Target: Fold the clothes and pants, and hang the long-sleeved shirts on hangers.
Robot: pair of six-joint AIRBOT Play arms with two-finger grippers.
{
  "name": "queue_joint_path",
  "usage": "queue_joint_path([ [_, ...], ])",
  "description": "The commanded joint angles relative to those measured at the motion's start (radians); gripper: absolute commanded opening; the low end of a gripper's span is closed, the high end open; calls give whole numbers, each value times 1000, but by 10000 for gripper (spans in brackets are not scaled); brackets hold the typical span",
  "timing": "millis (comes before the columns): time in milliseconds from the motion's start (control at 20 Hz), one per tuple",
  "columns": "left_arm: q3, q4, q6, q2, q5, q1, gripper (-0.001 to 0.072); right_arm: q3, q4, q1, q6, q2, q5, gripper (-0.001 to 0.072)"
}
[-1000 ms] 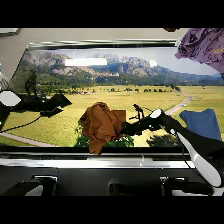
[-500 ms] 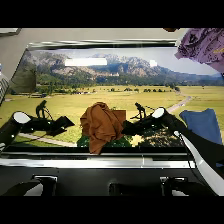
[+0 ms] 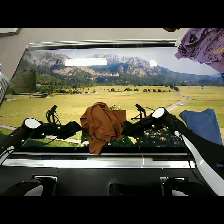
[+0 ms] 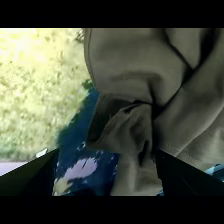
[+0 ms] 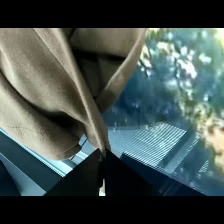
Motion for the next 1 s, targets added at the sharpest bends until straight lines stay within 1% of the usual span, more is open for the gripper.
queue_joint_path([
  [0, -3, -68, 13, -68, 23, -35, 694, 1, 3, 1, 3, 1, 20, 32],
  [50, -3, -72, 14, -90, 27, -48, 694, 1, 5, 1, 3, 1, 22, 32],
  [100, -3, -77, 19, -108, 32, -57, 677, 1, 5, 1, 6, 1, 25, 32],
  [150, -3, -79, 19, -122, 40, -62, 533, 1, 5, 1, 6, 1, 29, 32],
  [300, -2, -86, 16, -141, 76, -64, 246, 1, 5, 1, 5, 4, 51, 32],
  [400, 5, -89, 15, -141, 108, -64, 108, 1, 4, 1, 5, 26, 45, 31],
  [450, 10, -97, 16, -141, 121, -64, 76, 1, 4, 1, 5, 45, 34, 31],
  [500, 20, -105, 16, -141, 130, -64, 21, 2, 3, 1, 5, 64, 19, 31],
  [650, 96, -93, 24, -131, 104, -51, 19, 27, -23, 1, 6, 131, -26, 31],
  [700, 148, -55, 21, -117, 76, -35, 18, 60, -60, 0, 8, 153, -26, 30],
  [750, 209, 2, 4, -101, 44, -14, 17, 107, -114, 0, 33, 171, -24, 30],
  [800, 284, 81, -29, -81, 9, 13, 17, 178, -188, 0, 73, 188, -23, 31],
  [900, 483, 265, -126, -43, -77, 76, 17, 353, -331, -21, 145, 210, -13, 30],
  [950, 599, 344, -160, -25, -116, 106, 16, 447, -373, -43, 176, 214, -5, 30],
])
